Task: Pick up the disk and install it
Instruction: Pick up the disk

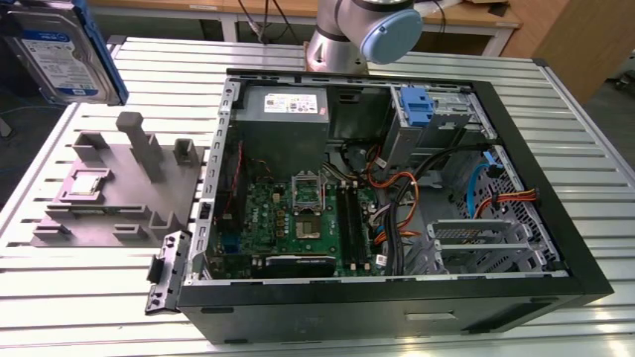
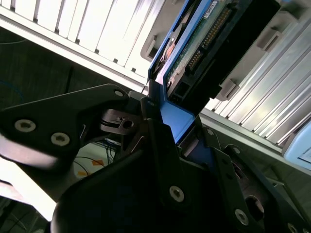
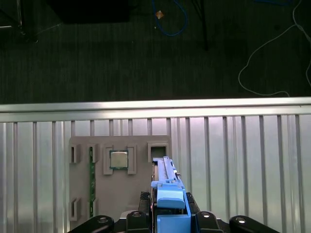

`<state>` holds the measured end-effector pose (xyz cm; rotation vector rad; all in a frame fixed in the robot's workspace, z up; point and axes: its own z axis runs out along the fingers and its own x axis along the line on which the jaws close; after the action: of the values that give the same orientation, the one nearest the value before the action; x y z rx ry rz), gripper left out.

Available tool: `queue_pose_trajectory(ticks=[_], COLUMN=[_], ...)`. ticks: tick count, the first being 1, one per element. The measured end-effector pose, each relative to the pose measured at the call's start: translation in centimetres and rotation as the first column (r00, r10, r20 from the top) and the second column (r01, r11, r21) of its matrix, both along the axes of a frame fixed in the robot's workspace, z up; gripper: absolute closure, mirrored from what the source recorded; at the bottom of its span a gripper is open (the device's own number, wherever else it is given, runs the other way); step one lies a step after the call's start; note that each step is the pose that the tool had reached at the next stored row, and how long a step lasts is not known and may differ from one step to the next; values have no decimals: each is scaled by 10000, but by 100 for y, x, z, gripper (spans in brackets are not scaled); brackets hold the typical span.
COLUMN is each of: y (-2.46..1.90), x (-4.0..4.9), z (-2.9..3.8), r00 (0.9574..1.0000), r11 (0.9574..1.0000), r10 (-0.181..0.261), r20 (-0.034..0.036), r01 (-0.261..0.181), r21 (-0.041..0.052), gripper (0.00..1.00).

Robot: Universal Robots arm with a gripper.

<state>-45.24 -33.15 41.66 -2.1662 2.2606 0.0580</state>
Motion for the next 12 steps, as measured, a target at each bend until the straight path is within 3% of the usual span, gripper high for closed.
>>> queue_pose_trajectory(ticks=[12], y=[0], x=[0], z=[124], r00=[10000], r11=[10000], r10=[0], r20=[0], r01=[0], r21=[0], gripper=[63])
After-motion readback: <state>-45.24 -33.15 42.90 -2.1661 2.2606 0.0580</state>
